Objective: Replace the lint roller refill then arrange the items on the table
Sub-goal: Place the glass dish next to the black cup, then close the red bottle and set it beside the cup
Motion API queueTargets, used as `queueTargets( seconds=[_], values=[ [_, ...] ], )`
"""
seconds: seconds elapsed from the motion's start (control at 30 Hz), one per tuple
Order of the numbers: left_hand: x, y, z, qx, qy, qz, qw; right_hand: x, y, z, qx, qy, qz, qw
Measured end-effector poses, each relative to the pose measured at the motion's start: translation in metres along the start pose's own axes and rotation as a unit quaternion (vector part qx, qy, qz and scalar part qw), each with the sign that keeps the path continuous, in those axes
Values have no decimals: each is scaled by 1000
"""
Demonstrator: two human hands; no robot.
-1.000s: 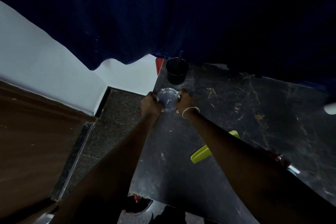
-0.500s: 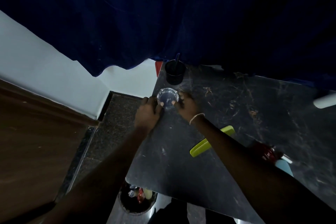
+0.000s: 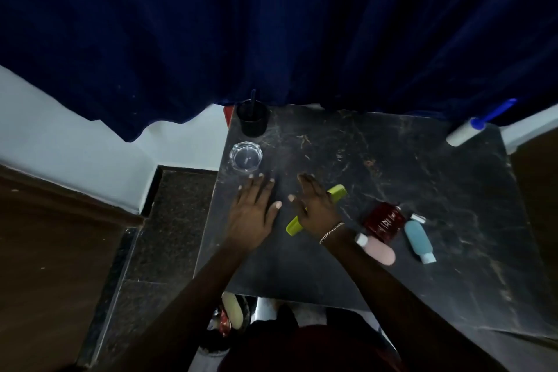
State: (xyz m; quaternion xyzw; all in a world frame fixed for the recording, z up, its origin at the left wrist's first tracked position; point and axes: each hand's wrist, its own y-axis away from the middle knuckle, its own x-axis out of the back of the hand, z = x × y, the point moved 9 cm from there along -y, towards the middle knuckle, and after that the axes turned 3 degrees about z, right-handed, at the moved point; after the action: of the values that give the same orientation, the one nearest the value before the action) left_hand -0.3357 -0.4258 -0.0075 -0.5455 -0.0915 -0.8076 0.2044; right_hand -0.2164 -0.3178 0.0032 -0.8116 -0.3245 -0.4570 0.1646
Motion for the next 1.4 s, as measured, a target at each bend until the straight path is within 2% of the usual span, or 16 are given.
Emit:
queueTargets(
  seconds=[0.3, 0.47, 0.77, 1.07, 1.23, 1.4],
  values=[
    [-40, 21, 100, -61, 39, -30, 997, 40, 73, 74, -66, -26, 14, 997],
    [-69, 6, 159, -76, 54, -67, 993, 79, 93, 141, -164, -58, 88, 981],
    [-139, -25, 248, 0, 28, -225, 974, 98, 109, 237, -349, -96, 13, 932],
    [-173, -39, 279, 58, -30, -245, 967, 120, 110, 264, -315, -123, 61, 939],
    [-183, -36, 285, 61, -60, -247, 965, 136, 106, 290, -304, -38, 44, 951],
    [-183, -37, 286, 86, -58, -211, 972, 144, 103, 303, -304, -49, 58, 950]
  ],
)
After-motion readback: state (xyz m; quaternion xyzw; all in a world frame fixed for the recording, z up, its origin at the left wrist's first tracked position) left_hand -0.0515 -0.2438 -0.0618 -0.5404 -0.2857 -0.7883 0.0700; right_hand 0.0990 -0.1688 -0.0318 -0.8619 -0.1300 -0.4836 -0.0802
